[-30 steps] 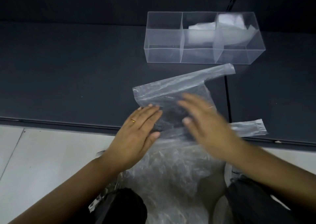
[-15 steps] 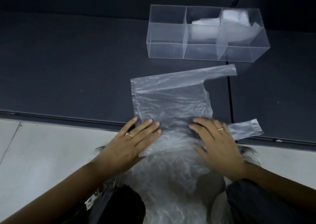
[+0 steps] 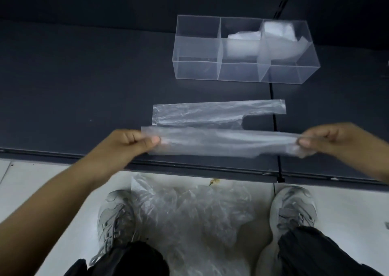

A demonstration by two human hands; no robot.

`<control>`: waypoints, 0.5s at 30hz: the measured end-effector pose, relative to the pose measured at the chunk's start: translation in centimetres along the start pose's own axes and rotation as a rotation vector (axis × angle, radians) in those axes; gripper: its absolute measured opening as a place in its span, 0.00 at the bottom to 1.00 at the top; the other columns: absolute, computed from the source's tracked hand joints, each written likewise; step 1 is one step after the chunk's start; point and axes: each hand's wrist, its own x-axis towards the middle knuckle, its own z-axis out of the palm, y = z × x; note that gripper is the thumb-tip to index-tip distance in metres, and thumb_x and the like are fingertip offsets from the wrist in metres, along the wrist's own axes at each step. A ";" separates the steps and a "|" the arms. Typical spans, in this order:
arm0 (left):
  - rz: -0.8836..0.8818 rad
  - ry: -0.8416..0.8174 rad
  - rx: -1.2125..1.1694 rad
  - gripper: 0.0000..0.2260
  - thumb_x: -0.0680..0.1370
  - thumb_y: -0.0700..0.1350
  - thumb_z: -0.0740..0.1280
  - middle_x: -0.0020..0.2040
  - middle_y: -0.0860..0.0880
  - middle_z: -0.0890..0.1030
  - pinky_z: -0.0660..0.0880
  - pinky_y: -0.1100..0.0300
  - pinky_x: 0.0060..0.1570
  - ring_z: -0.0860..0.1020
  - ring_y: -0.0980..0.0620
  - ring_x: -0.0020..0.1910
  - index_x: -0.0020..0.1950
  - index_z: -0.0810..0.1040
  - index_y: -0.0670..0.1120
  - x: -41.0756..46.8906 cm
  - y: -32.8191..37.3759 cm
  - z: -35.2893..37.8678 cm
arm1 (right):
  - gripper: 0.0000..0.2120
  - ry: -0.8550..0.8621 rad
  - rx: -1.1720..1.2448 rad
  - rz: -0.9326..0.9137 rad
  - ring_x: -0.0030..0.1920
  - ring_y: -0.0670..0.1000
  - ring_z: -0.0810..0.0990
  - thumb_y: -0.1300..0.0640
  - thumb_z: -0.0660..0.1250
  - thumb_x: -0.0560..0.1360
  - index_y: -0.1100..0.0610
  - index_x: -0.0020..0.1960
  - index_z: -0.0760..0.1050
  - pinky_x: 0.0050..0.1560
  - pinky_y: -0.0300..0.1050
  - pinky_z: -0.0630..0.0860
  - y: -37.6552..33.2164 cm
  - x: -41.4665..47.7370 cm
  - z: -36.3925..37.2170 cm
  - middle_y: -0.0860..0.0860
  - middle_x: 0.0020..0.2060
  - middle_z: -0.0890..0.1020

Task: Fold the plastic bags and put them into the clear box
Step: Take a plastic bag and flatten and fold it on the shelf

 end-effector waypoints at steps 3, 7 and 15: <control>-0.082 0.110 -0.030 0.12 0.75 0.54 0.67 0.46 0.51 0.86 0.73 0.60 0.54 0.82 0.54 0.47 0.46 0.86 0.49 2.7 -0.3 -0.8 | 0.13 0.123 0.030 0.022 0.31 0.42 0.77 0.50 0.69 0.70 0.59 0.38 0.82 0.36 0.28 0.73 0.1 2.6 -1.1 0.52 0.32 0.83; -0.028 0.336 0.108 0.12 0.77 0.51 0.68 0.31 0.54 0.83 0.71 0.67 0.38 0.76 0.64 0.30 0.37 0.83 0.48 6.1 -0.9 -0.5 | 0.13 0.308 -0.010 0.078 0.24 0.39 0.71 0.56 0.69 0.75 0.61 0.34 0.78 0.28 0.26 0.66 1.5 6.6 -0.6 0.44 0.22 0.77; 0.525 0.727 0.800 0.05 0.78 0.43 0.65 0.44 0.46 0.77 0.71 0.53 0.47 0.73 0.47 0.43 0.50 0.78 0.43 6.7 -0.7 2.5 | 0.14 0.483 -0.163 0.110 0.29 0.46 0.73 0.50 0.70 0.75 0.53 0.32 0.76 0.34 0.39 0.69 3.0 9.1 0.7 0.50 0.28 0.78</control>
